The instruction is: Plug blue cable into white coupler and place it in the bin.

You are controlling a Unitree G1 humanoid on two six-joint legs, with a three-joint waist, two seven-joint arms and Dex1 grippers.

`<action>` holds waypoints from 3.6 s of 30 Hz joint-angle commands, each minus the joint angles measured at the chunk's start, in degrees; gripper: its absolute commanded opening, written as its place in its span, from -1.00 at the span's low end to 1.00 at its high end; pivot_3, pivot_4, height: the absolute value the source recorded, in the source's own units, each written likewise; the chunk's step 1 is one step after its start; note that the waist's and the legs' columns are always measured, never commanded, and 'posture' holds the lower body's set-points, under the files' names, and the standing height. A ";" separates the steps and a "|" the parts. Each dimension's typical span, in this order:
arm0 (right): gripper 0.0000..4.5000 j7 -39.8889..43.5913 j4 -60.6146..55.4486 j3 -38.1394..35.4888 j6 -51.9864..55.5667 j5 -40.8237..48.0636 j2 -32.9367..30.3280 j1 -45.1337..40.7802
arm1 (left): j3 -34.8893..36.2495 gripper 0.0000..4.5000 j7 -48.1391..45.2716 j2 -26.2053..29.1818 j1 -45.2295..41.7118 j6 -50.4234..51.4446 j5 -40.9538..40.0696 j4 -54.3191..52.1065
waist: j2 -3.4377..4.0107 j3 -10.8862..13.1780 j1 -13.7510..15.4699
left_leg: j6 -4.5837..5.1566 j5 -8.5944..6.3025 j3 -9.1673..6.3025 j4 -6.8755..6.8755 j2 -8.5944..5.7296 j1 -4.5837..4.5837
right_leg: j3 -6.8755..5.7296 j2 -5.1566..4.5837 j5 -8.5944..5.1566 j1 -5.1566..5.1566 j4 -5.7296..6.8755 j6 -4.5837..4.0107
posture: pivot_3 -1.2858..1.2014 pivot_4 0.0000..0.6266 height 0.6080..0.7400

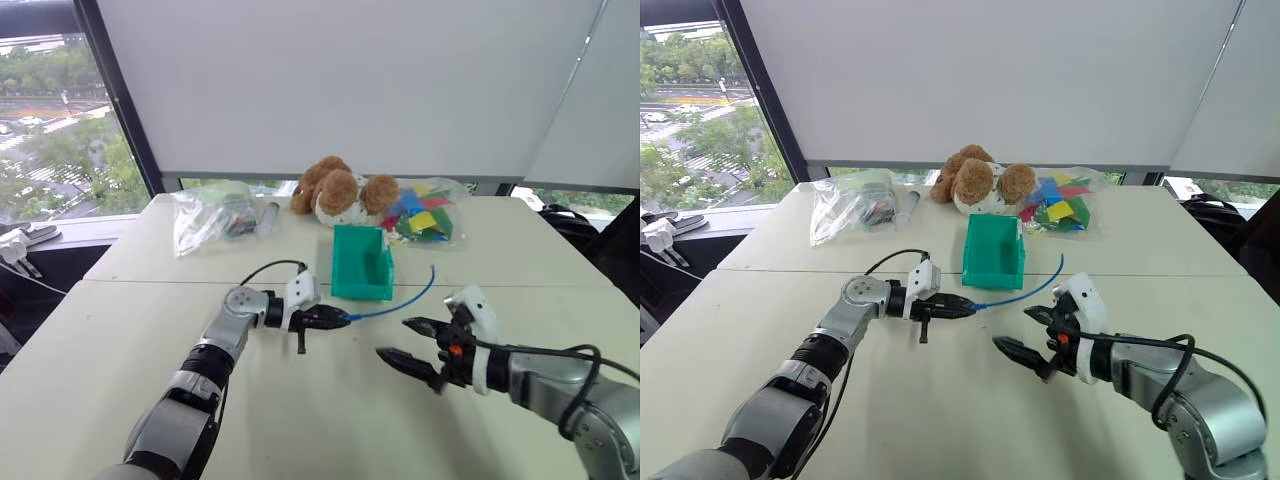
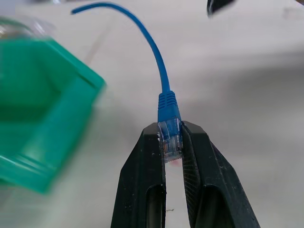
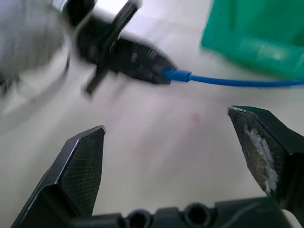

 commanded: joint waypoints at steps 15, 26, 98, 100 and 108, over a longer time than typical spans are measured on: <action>1.00 -25.81 13.74 -15.16 9.27 3.38 28.39 -14.89 | 0.64 -0.99 2.98 0.61 0.74 0.15 -0.84 -6.21 | 0.05 -0.02 -0.38 | -0.01 0.01 0.03 -0.07 -0.05 0.00 | 0.00 0.07 0.00 -0.09 0.13 0.00 | 0.03 -0.52 1.00; 0.63 -29.09 16.21 -14.72 7.15 6.33 30.64 -16.44 | 0.02 -1.00 2.84 0.75 1.30 0.22 -0.67 -7.46 | 0.05 -0.01 -1.44 | -0.01 0.01 0.00 -0.09 -0.03 0.00 | 0.00 0.12 0.00 -0.11 0.17 0.00 | 0.03 -0.52 1.00; -1.00 -0.02 11.97 17.64 -13.63 5.19 -9.18 -20.10 | 7.35 -0.10 -6.62 19.21 -0.88 -10.27 3.85 26.15 | 0.08 0.13 -1.34 | 0.00 0.00 0.04 -0.20 0.05 -0.04 | 0.00 0.14 -0.01 -0.14 -0.02 0.00 | 0.03 -0.52 1.00; -1.00 -0.05 11.80 17.66 -13.48 5.29 -9.33 -20.29 | 7.63 -0.56 -7.25 18.51 -1.12 -10.61 3.42 26.08 | 0.07 0.12 -1.33 | 0.00 0.00 0.04 -0.20 0.05 -0.04 | 0.00 0.14 -0.01 -0.14 -0.02 0.00 | 0.03 -0.52 1.00; -1.00 6.65 12.85 22.88 -16.72 0.38 -15.61 -23.28 | 6.49 -0.85 -15.06 10.09 -1.15 -8.11 0.29 17.22 | 0.06 0.12 -1.02 | 0.00 0.00 0.04 -0.09 -0.03 -0.11 | -0.01 0.06 -0.01 -0.11 -0.05 0.00 | 0.03 -0.52 1.00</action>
